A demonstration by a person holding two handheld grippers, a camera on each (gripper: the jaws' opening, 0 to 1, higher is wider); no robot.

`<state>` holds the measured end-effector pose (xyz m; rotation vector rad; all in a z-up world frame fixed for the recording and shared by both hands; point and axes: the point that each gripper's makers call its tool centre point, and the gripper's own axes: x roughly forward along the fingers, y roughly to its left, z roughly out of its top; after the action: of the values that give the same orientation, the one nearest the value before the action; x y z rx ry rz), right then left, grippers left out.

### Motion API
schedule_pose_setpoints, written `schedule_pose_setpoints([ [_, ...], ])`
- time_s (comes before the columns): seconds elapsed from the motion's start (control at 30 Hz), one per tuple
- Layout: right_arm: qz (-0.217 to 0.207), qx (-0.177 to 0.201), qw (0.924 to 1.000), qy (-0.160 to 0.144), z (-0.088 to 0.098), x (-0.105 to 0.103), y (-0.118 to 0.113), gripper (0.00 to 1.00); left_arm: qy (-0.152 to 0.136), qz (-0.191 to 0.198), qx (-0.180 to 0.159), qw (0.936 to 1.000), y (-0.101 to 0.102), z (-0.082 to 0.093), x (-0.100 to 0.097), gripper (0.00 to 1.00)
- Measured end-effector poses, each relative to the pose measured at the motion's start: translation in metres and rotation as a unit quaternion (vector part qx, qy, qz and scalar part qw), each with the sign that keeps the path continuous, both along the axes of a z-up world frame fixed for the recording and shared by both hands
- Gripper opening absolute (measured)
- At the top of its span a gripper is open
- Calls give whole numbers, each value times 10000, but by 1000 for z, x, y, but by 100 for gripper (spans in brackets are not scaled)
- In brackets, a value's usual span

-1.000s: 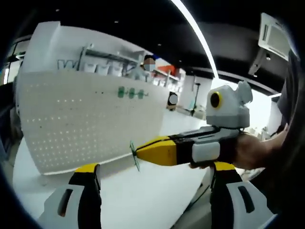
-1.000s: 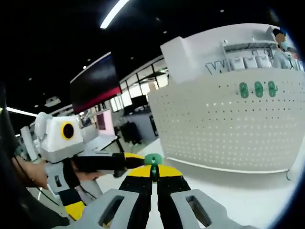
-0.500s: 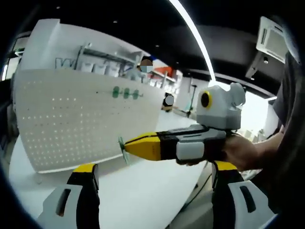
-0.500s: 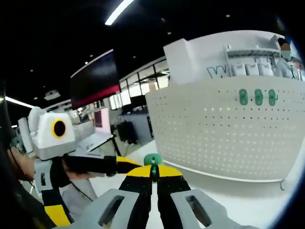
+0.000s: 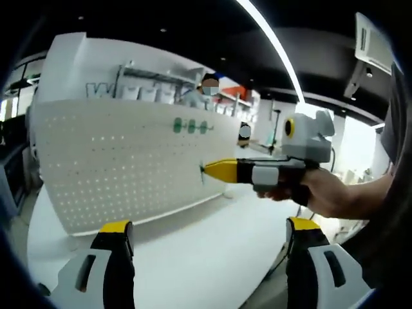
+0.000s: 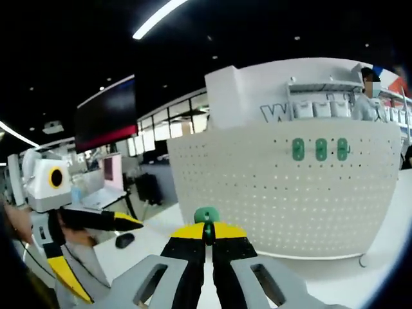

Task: Insert the hook assembly into the mounting plate slot until the hook locks in place.

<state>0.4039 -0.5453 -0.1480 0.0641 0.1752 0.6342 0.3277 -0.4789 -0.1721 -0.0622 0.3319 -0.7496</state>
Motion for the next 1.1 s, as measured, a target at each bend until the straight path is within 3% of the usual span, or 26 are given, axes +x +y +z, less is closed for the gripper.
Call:
schedule_pose_setpoints([
  [0.03, -69, -12, 10000, -20, 0, 4, -4, 0, -117, 57, 58, 9999, 4, 3, 2, 97],
  [0.27, -563, 18, 9982, -208, 8, 33, -33, 0, -227, 233, 61, 9995, 16, 12, 11, 98],
  [0.63, -1179, -12, 9917, -504, 20, 72, -73, 0, -166, 269, 178, 9993, 20, 7, 15, 97],
  [1.1, -1849, -65, 9804, -683, 20, 100, -126, 0, -81, 287, 235, 9993, 24, 2, 23, 98],
])
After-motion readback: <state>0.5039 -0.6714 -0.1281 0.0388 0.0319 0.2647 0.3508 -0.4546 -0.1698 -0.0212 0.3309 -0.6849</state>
